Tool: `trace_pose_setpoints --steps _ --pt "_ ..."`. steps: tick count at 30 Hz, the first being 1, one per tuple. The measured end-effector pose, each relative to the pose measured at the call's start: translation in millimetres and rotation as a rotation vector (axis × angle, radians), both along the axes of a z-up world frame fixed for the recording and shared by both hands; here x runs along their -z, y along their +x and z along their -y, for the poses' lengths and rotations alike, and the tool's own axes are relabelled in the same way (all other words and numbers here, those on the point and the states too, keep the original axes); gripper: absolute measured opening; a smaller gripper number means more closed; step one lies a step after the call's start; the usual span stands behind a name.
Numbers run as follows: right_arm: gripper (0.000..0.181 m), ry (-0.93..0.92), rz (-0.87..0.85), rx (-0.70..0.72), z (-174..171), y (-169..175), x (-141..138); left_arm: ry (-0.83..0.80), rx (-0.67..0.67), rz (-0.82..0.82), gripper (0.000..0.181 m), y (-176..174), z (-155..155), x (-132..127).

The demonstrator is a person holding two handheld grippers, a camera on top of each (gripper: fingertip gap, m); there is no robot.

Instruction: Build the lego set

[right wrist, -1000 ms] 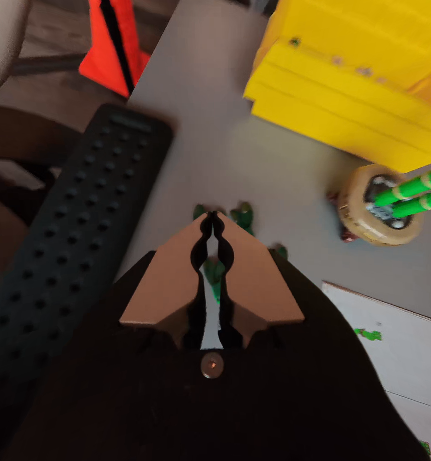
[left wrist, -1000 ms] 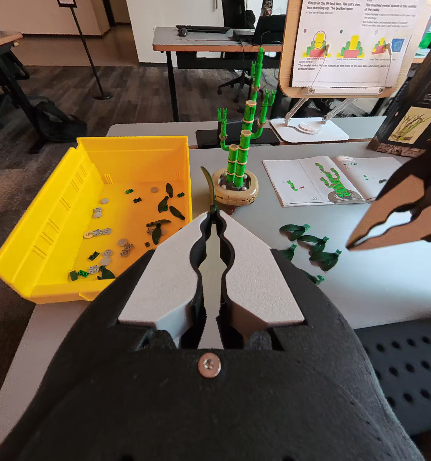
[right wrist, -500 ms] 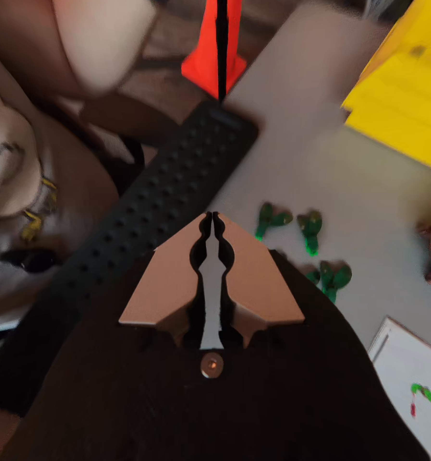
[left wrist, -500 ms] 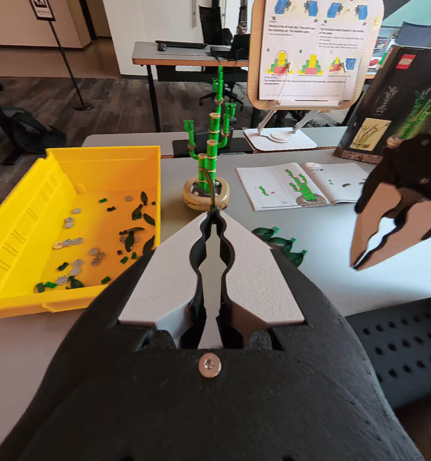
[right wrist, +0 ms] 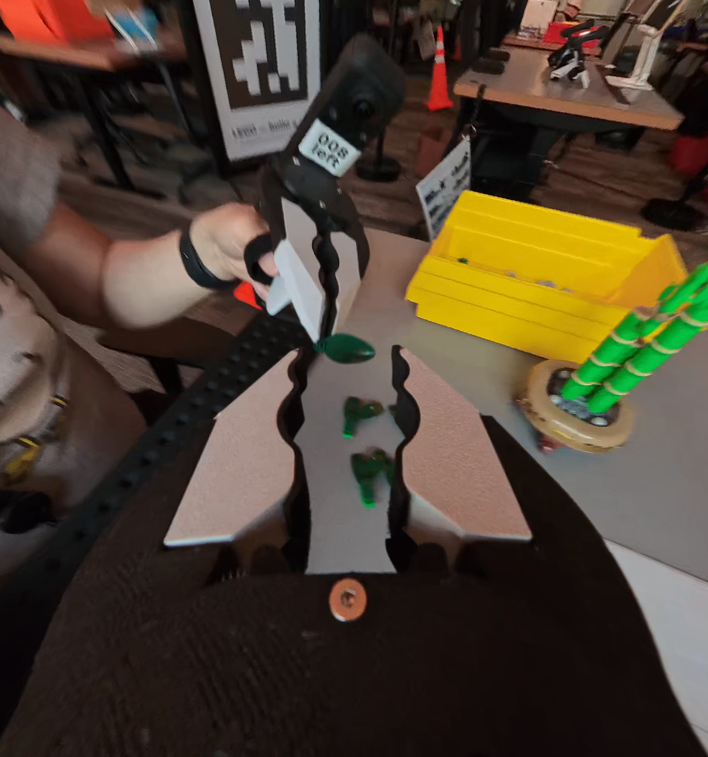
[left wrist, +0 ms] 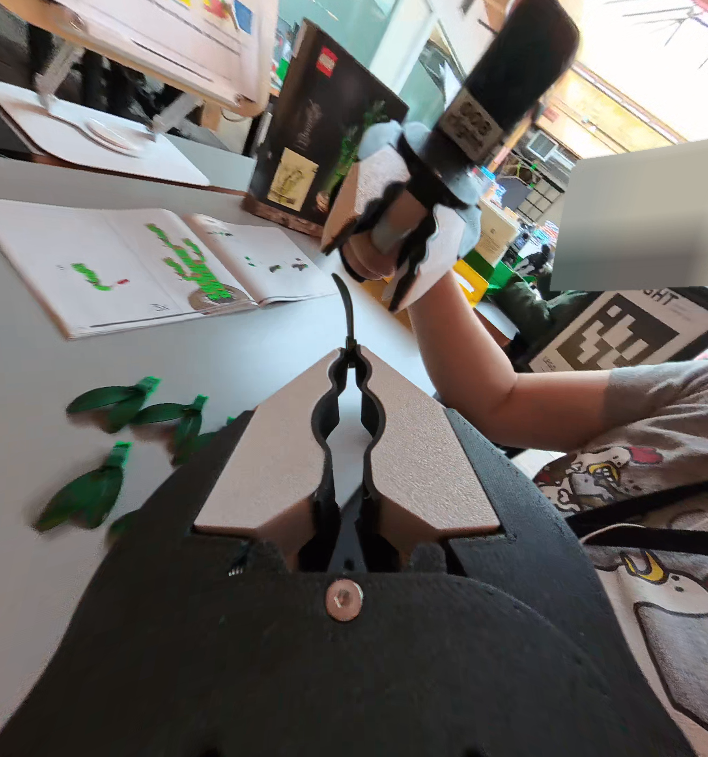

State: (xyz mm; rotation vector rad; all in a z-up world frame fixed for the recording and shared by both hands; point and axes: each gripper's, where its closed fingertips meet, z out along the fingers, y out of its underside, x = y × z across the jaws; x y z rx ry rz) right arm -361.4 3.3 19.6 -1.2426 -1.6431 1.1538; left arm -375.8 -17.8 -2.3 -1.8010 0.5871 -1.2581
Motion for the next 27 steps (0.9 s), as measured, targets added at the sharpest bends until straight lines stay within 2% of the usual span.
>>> trace_pose_setpoints --steps 5,7,8,13,14,16,17,21,27 --pt "0.025 -0.369 0.076 -0.129 8.3 -0.8 14.5 0.020 0.066 -0.023 0.001 16.3 4.7 5.0" --pt "0.006 -0.419 0.104 -0.192 15.9 0.7 20.1 0.042 0.082 -0.030 0.001 19.1 7.1 5.9" --pt "0.003 -0.448 0.111 -0.221 19.8 2.0 21.0 0.052 0.087 -0.042 0.001 19.5 7.9 8.1" --pt "0.000 -0.516 0.155 -0.272 23.6 6.3 29.1 0.110 0.088 -0.078 0.001 20.8 8.4 16.2" --pt "0.000 -0.522 0.177 -0.280 24.9 7.9 32.5 0.103 0.089 -0.107 0.006 19.9 8.3 21.1" --pt "0.001 -0.528 0.224 -0.274 24.9 11.5 41.2 0.088 0.065 -0.208 0.027 12.8 4.3 35.4" --pt "0.001 -0.535 0.257 -0.266 23.7 15.0 46.6 0.094 0.043 -0.260 0.030 7.2 1.6 41.3" --pt "0.000 -0.567 0.413 -0.207 12.9 41.1 76.8 0.176 0.011 -0.349 0.024 -9.3 4.8 39.9" --pt "0.001 -0.727 0.502 -0.064 -18.3 64.5 115.7 0.269 -0.097 -0.464 0.015 -40.8 0.6 28.4"
